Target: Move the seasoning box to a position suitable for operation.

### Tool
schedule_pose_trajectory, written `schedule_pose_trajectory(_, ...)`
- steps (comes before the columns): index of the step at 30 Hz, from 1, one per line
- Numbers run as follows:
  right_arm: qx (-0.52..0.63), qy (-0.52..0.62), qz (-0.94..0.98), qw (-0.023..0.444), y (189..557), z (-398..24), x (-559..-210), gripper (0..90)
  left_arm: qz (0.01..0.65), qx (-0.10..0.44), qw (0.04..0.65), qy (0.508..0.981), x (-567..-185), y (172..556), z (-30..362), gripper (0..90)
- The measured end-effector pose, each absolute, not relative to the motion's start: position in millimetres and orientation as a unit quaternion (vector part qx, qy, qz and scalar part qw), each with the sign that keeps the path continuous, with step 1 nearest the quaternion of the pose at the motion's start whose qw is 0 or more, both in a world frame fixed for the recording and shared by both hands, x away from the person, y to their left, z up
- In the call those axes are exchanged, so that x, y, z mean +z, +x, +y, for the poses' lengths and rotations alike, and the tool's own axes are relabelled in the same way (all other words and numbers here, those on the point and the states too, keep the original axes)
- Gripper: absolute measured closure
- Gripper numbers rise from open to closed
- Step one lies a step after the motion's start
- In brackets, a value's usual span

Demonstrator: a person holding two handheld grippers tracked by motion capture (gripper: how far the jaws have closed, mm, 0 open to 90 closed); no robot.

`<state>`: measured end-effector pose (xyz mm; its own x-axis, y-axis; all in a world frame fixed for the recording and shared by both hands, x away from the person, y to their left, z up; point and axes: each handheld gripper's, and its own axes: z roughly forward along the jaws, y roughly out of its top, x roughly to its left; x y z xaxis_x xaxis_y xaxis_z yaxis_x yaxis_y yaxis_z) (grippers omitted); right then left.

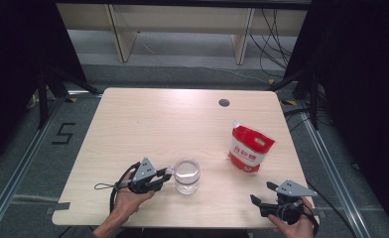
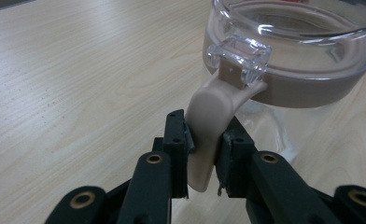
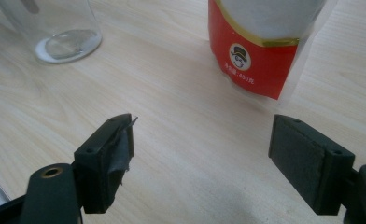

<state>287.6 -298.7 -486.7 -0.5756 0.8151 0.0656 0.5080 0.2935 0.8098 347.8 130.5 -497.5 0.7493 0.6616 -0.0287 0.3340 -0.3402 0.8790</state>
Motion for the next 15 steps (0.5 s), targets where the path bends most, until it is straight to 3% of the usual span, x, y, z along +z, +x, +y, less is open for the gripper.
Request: schedule_pose_trajectory(15, 0.419, 0.411, 0.789, 0.180, 289, -295, -486, 23.4, 0.301, 0.134, 0.493, 0.805, -496, 338, 110, 73.4)
